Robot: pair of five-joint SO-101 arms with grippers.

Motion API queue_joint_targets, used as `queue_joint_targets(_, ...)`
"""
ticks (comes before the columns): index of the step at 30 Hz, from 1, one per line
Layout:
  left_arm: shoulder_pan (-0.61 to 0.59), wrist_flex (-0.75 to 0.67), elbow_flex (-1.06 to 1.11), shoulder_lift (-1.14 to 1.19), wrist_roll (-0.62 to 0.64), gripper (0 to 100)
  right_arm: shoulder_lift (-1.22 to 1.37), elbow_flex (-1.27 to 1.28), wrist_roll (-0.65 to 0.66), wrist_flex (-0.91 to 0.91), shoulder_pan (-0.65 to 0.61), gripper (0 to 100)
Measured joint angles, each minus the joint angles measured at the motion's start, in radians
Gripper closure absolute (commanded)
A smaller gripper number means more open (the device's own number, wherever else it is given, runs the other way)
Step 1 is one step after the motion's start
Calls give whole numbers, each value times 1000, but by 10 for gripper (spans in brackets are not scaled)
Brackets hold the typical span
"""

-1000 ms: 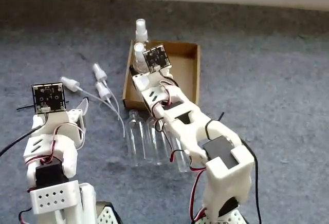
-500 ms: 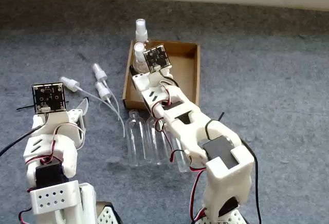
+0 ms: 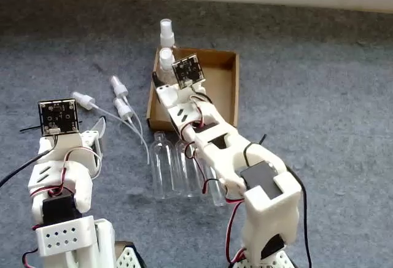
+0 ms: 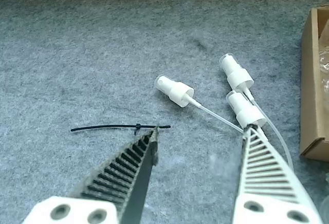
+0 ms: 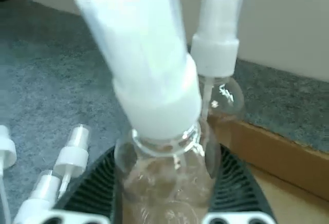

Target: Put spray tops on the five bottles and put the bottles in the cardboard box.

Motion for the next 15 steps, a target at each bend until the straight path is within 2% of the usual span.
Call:
queue_joint_targets(11, 0, 0, 0, 0, 0, 761, 40, 2, -2, -14, 0, 899)
queue_joint_targets(15, 0, 0, 0, 0, 0, 761, 40, 6, -2, -14, 0, 839)
